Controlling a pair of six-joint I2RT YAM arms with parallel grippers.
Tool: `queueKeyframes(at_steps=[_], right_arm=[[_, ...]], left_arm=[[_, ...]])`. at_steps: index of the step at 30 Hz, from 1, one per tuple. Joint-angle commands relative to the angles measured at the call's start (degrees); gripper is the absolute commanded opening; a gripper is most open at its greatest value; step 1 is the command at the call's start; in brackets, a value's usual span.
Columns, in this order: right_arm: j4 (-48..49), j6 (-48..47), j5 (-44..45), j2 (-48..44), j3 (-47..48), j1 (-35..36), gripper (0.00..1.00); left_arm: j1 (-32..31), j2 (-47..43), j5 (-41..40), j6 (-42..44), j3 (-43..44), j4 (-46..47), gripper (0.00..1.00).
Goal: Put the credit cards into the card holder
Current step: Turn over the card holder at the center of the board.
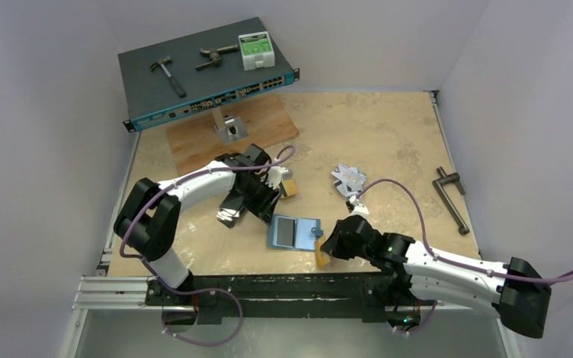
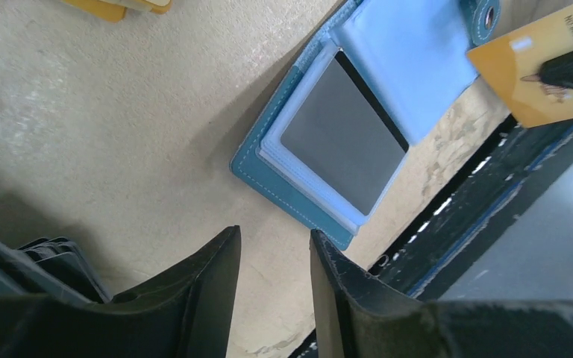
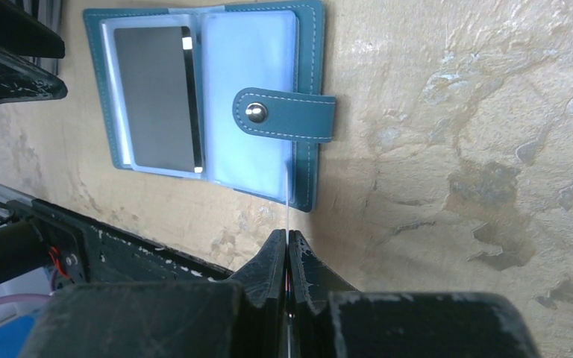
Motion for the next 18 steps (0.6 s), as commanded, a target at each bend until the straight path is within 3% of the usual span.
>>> queueKeyframes(at_steps=[1, 5, 8, 18], right_arm=[[2.43, 1.2, -0.95, 0.7, -1.08, -0.12, 0.0], [2.23, 1.21, -0.73, 0.68, -1.09, -0.1, 0.0], [2.59, 1.33, -0.76, 0.66, -1.18, -0.08, 0.0], [4.45, 2.25, -1.41, 1.02, -2.31, -0.05, 0.0]], left_arm=[[1.84, 2.15, 10.55, -7.53, 0.46, 1.19, 0.4], [2.81, 3.37, 12.87, -9.41, -0.45, 2.6, 0.44], [3.45, 4.45, 14.65, -11.13, -1.3, 4.24, 0.53], [4.32, 5.7, 11.78, -12.22, -2.73, 5.03, 0.54]])
